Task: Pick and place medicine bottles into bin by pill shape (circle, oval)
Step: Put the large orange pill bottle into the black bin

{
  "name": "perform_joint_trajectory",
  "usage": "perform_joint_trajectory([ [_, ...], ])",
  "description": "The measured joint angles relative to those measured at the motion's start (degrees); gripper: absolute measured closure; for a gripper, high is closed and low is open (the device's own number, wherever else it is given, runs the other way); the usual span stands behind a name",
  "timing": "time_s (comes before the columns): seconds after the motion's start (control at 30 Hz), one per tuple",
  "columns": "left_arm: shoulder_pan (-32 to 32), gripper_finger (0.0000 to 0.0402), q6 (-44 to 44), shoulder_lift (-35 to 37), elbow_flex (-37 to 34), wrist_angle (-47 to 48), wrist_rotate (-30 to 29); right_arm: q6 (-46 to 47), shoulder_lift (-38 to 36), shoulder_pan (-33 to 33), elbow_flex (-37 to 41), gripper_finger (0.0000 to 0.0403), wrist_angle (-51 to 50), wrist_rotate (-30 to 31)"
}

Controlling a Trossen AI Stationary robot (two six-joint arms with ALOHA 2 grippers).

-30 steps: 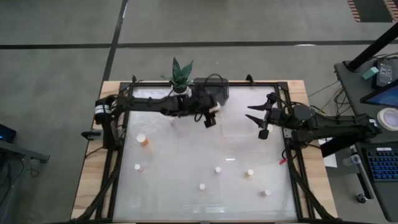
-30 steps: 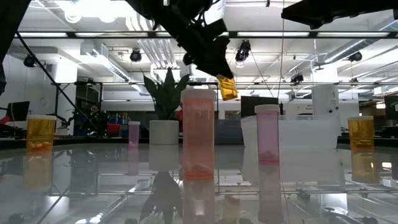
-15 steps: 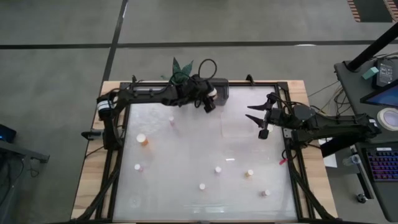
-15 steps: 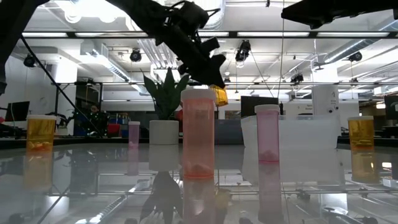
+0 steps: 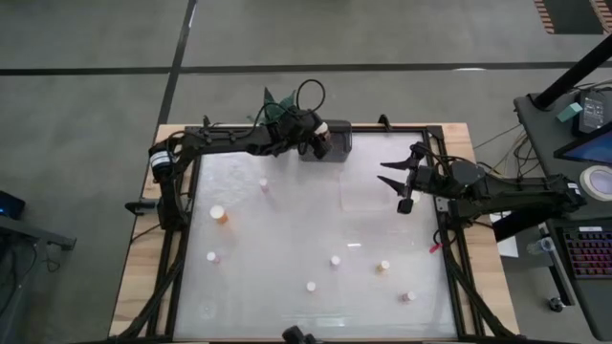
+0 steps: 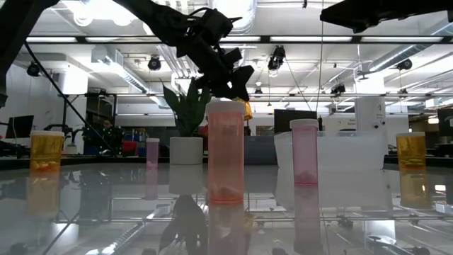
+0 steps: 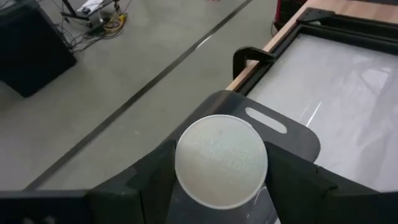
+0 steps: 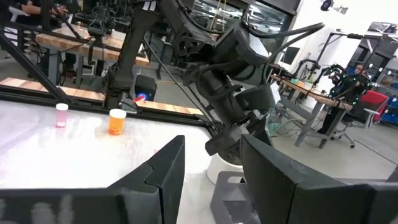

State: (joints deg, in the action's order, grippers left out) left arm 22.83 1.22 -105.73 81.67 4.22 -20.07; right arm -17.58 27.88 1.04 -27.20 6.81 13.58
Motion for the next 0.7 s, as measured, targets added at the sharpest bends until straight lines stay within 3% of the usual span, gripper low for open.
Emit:
perform_joint_trajectory([
  [0.4,-3.32,0.0196,-0.05,-0.02,-0.72,-5.86,-0.01,-0.44,0.0,0.0,0.0,0.0255,0.02,0.0],
  [0.57,-6.64,0.0196,-2.35,-0.02,2.17,-6.25,-1.87,-0.48,0.0,0.0,0.0,0.0255,0.02,-0.02],
  [0.7,-7.56,0.02,-2.97,-0.02,7.2,-1.07,-2.98,-0.66,0.0,0.0,0.0,0.0255,0.04,-0.01],
])
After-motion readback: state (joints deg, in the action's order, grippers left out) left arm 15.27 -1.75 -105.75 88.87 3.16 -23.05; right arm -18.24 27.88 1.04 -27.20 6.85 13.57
